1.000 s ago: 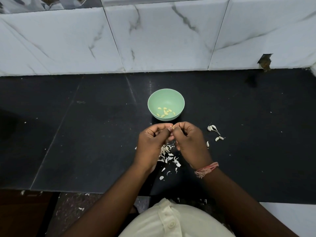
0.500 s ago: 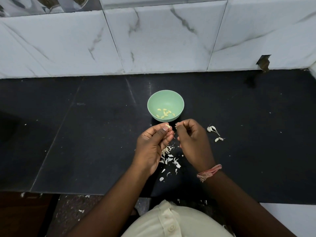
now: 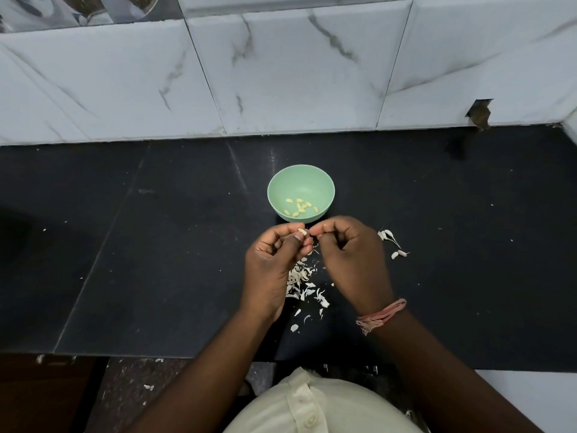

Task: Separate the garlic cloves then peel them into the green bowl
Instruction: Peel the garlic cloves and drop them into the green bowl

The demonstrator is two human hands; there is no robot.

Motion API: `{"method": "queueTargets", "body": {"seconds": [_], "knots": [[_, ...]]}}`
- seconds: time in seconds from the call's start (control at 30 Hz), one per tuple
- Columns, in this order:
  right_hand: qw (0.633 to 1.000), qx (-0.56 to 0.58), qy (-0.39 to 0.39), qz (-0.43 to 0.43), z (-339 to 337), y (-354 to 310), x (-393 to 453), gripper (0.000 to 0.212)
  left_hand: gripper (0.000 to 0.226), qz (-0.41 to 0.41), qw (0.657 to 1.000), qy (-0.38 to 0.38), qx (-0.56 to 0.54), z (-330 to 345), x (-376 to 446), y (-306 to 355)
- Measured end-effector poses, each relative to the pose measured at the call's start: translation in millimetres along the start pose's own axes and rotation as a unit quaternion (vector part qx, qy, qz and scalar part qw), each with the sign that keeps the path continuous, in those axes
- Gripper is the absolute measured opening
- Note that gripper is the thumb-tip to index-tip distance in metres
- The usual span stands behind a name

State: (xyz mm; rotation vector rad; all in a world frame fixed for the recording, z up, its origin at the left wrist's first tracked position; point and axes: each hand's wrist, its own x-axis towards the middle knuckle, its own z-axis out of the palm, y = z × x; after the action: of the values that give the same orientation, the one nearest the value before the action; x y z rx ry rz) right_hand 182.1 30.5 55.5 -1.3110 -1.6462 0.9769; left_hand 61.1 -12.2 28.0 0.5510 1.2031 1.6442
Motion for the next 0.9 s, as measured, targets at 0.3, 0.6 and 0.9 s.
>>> {"method": "queueTargets", "body": {"seconds": [0.3,0.6,0.9], "knots": [[0.999,-0.019,-0.024,-0.017,2,-3,-2,0.011,0.016,0.038,0.996,0.036,0.071,3,-2,1],[0.998,0.005,-0.057,0.017,3,2,2,0.013,0.016,0.040,0.993,0.012,0.110,1,-3,6],[0.996,0.002,-0.086,-0.012,-2,3,3,0.012,0.018,0.055,0.990,-0.009,0.131,0,-4,14]]}}
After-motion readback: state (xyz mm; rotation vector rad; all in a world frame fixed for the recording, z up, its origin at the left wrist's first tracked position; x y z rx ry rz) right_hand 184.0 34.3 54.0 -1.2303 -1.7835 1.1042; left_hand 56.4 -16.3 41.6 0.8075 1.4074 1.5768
